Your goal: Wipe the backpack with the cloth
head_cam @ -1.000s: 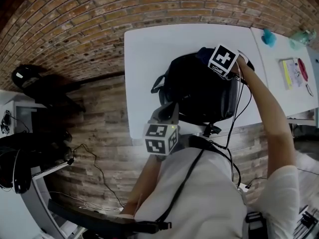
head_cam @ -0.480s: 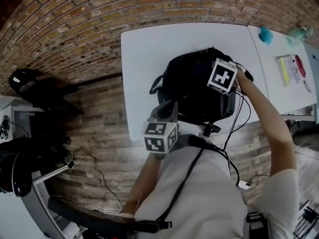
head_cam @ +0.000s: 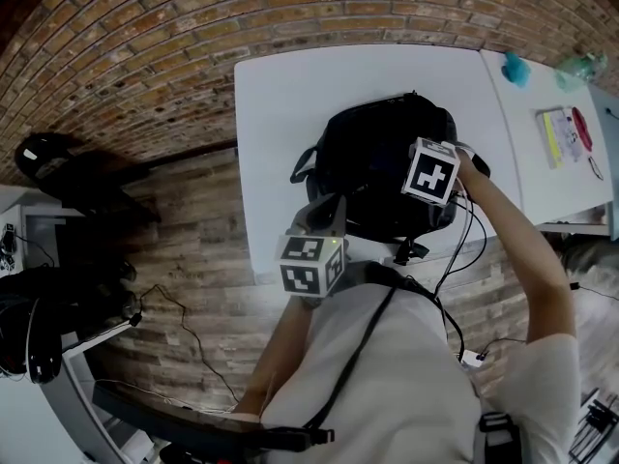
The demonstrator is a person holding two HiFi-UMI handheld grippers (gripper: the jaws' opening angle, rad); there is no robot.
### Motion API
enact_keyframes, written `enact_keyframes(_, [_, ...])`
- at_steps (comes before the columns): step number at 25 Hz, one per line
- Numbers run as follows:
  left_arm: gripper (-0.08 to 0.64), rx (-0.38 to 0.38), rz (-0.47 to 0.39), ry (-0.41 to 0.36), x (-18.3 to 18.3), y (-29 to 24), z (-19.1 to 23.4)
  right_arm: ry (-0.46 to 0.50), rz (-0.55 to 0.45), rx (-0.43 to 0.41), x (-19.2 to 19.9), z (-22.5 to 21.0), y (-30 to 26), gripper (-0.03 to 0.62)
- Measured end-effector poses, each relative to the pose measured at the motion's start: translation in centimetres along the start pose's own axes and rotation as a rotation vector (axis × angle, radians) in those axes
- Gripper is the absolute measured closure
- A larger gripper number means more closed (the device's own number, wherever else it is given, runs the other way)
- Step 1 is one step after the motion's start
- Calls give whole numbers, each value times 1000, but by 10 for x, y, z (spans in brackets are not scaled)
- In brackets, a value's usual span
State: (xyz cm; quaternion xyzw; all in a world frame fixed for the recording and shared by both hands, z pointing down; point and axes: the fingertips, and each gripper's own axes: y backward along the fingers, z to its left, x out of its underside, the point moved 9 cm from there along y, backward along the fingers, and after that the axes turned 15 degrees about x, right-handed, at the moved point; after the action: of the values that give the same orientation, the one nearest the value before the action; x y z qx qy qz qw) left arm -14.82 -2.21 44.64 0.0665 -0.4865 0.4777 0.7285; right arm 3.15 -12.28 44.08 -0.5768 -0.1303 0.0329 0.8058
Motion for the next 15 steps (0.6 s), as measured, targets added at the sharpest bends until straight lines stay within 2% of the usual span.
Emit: enact_keyframes(15, [557,3,-4,-1,-2,0,3,60,2,-89,4,47,9,524])
